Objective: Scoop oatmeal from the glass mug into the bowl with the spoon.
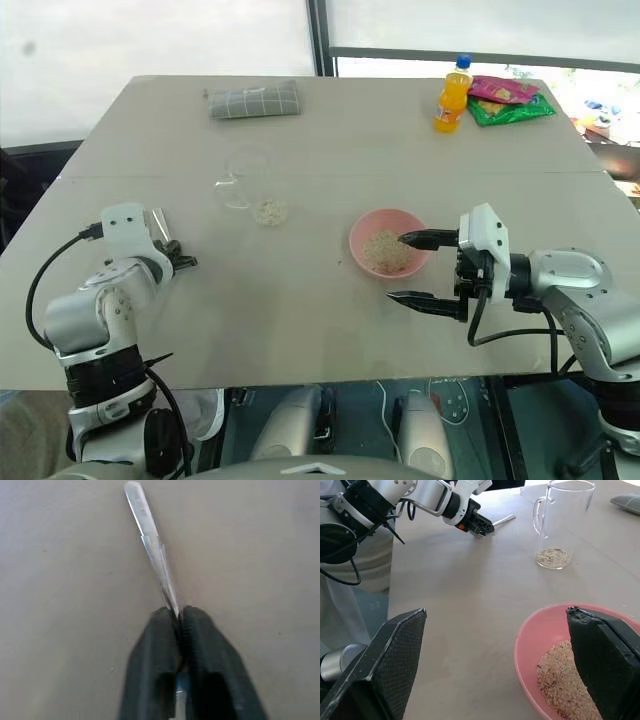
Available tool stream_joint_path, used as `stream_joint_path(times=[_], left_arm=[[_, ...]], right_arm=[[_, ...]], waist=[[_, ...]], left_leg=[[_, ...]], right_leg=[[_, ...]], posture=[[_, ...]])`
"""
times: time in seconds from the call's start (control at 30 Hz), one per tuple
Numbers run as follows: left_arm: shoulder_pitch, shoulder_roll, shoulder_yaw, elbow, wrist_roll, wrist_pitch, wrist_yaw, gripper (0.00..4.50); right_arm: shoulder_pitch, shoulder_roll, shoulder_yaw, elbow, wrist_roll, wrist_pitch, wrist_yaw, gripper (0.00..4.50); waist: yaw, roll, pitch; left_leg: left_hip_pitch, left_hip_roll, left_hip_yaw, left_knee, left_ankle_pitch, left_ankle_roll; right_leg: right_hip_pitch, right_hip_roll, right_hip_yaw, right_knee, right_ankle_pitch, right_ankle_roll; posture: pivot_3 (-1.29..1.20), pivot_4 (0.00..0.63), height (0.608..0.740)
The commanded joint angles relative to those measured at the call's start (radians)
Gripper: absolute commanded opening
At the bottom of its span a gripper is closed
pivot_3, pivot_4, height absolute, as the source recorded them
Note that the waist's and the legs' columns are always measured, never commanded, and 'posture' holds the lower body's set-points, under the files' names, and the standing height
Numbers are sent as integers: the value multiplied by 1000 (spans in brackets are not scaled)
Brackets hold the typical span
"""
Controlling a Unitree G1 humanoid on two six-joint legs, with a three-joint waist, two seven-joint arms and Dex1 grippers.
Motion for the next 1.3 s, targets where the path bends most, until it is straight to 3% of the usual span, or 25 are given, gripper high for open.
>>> stream_joint_path(times=[0.03, 0.23, 0.37, 0.63, 0.8, 0.97, 1.13, 1.3], left_arm=[[47, -37, 33, 18, 5, 21, 17, 63], [40, -103, 118, -51, -38, -204, 5, 63], [25, -103, 116, -157, -110, -453, -94, 63], [131, -96, 160, -408, -386, -495, -207, 63], [193, -41, -34, -537, -524, -465, -335, 63], [326, 91, -261, -592, -455, -539, -514, 63], [336, 181, -485, -510, -268, -714, -630, 63], [290, 163, -556, -421, -189, -824, -656, 63]], right_arm=[[-11, 0, -21, -17, -1, -23, 3, 4500], [-25, 4, -19, 5, -6, -33, 7, 4500], [-45, 13, -25, 18, 7, -26, 0, 4500], [-62, 26, -49, 62, 17, -28, -6, 4500], [-106, 81, -62, 85, 71, 2, -49, 4500], [-169, 140, -86, 115, 110, 20, -116, 4500], [-253, 300, -87, 98, 301, 264, -438, 4500], [-301, 379, -80, 75, 459, 449, -650, 4500]], waist=[[0, 0, 0], [0, 0, 0], [1, -11, 6], [0, -12, 7], [4, -12, 7], [0, -11, 7], [-1, -8, 8], [1, -7, 9]], left_leg=[[1, 0, 0, 0, 0, 0], [3, 2, 2, -1, 0, 0], [3, 4, 2, -1, 0, 0], [-6, 1, 2, -1, 2, -5], [-7, 1, -1, 1, 0, -1], [-6, 0, 0, 2, 0, 0], [-6, 1, -1, 0, 0, 0], [-7, 3, 0, 0, 0, 0]], right_leg=[[0, 0, 0, 0, 0, 0], [2, 0, 2, 0, -1, -2], [2, 0, 1, 0, -2, -5], [-3, -5, 0, -7, -1, -5], [-3, -3, -2, -5, -1, -4], [-2, -3, -1, -3, -1, -5], [-4, 3, -1, -1, -1, -4], [-4, 1, -1, -2, -1, -5]], posture=[[0, 150, 718], [0, 150, 718], [0, 150, 718], [0, 150, 718], [0, 150, 718], [0, 150, 718], [0, 150, 718], [0, 150, 718]])
